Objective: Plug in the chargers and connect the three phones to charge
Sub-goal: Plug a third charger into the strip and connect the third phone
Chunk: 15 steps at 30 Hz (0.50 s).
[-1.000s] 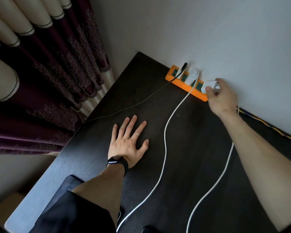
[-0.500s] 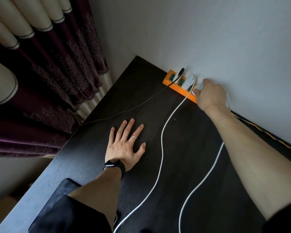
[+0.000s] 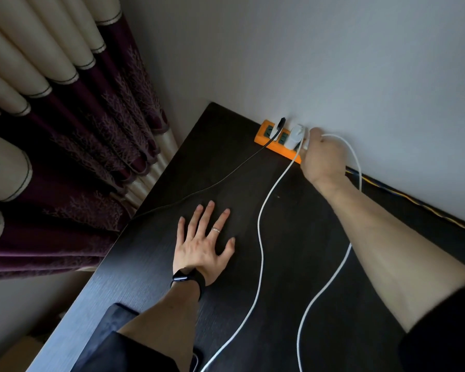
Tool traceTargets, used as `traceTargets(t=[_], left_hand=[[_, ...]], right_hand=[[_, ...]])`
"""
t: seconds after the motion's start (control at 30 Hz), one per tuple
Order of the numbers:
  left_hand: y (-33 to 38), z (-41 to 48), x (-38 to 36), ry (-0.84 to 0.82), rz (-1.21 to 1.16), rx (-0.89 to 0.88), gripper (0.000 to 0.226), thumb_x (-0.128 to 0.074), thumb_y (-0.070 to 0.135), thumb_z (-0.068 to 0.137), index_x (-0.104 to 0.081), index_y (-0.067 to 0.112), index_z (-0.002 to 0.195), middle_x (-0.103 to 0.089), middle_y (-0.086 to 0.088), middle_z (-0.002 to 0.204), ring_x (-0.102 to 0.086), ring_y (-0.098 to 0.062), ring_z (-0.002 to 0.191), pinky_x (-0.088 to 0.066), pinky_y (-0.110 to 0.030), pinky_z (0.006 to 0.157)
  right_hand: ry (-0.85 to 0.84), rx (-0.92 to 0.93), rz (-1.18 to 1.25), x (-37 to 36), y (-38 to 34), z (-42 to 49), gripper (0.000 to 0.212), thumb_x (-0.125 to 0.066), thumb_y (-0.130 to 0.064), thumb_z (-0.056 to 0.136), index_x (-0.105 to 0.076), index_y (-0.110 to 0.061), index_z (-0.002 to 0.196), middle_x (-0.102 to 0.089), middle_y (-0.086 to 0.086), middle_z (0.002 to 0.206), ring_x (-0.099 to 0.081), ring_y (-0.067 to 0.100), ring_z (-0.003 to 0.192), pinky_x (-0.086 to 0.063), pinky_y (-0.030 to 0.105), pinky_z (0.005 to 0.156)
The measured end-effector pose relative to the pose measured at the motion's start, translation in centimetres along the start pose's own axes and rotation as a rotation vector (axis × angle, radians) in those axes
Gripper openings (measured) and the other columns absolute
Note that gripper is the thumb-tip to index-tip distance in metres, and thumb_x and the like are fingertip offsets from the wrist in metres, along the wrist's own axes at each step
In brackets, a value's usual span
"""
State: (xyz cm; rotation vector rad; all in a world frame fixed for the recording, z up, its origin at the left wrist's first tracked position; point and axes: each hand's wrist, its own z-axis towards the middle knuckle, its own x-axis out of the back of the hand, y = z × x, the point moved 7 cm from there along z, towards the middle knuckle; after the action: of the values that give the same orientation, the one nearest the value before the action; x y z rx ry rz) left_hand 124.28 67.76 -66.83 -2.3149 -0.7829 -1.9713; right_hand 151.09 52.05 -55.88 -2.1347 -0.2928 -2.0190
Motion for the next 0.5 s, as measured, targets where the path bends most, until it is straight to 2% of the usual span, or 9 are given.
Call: traceTargets(t=[0.07,0.13,0.2,0.27,0.33,0.4,0.5], left_hand=[[0.0,0.1,0.1,0.004,-0.002,0.0,0.067,-0.016,0.072,0.092,0.012,0.055,0.151,0.011,0.014,0.166,0.015,-0.012,0.152,0.012,-0.047,0.122],[0.0,0.3,0.1,0.015,0.004,0.001,0.067,-0.018,0.072,0.092,0.011,0.055,0.151,0.01,0.014,0.166,0.015,-0.012,0.152,0.012,-0.046,0.122],[-0.1,0.3,0.2,0.019,0.01,0.0,0.067,-0.018,0.072,0.093,0.01,0.055,0.151,0.01,0.015,0.166,0.014,-0.012,0.153,0.013,-0.046,0.122],[-0.1,0.1,0.1,0.024,0.011,-0.001,0.067,-0.018,0.071,0.093,0.009,0.055,0.151,0.009,0.014,0.166,0.013,-0.012,0.153,0.013,-0.045,0.122],[-0.1,0.0,0.1,0.029,0.014,0.001,0.067,-0.019,0.071,0.093,0.008,0.055,0.152,0.008,0.014,0.166,0.013,-0.012,0.153,0.012,-0.046,0.122],[-0.1,0.1,0.0,0.028,0.016,0.003,0.067,-0.019,0.072,0.093,0.008,0.055,0.152,0.008,0.015,0.167,0.012,-0.011,0.153,0.011,-0.046,0.122],[-0.2,0.3,0.1,0.032,0.022,0.007,0.067,-0.019,0.072,0.093,0.008,0.055,0.151,0.009,0.015,0.166,0.013,-0.011,0.153,0.014,-0.044,0.121]], right_hand=[[0.012,0.003,0.041,-0.2,0.2,-0.3,0.054,-0.062,-0.021,0.097,-0.038,-0.005,0.142,-0.066,0.021,0.107,-0.065,0.035,0.096,-0.05,0.042,0.073],[0.023,0.007,0.065,-0.4,0.3,-0.9,0.064,-0.064,-0.021,0.095,-0.029,-0.011,0.147,-0.063,0.022,0.112,-0.065,0.037,0.098,-0.052,0.042,0.07],[0.038,0.003,0.072,-0.8,0.3,-1.9,0.079,-0.068,-0.019,0.091,-0.018,-0.018,0.152,-0.053,0.026,0.127,-0.061,0.04,0.107,-0.056,0.045,0.069],[0.073,0.019,0.053,-1.3,0.2,-3.0,0.086,-0.071,-0.018,0.087,-0.017,-0.02,0.154,-0.039,0.027,0.142,-0.054,0.043,0.117,-0.058,0.047,0.073],[0.107,0.057,0.024,-1.5,0.1,-3.6,0.084,-0.072,-0.018,0.085,-0.023,-0.014,0.153,-0.036,0.024,0.147,-0.049,0.042,0.124,-0.057,0.047,0.086],[0.107,0.079,0.007,-1.8,0.1,-3.7,0.079,-0.07,-0.017,0.085,-0.028,-0.007,0.152,-0.035,0.022,0.151,-0.042,0.039,0.135,-0.051,0.047,0.101],[0.04,0.047,0.042,-2.1,0.0,-3.3,0.081,-0.068,-0.017,0.088,-0.025,-0.008,0.155,-0.026,0.019,0.16,-0.033,0.037,0.144,-0.045,0.047,0.109]])
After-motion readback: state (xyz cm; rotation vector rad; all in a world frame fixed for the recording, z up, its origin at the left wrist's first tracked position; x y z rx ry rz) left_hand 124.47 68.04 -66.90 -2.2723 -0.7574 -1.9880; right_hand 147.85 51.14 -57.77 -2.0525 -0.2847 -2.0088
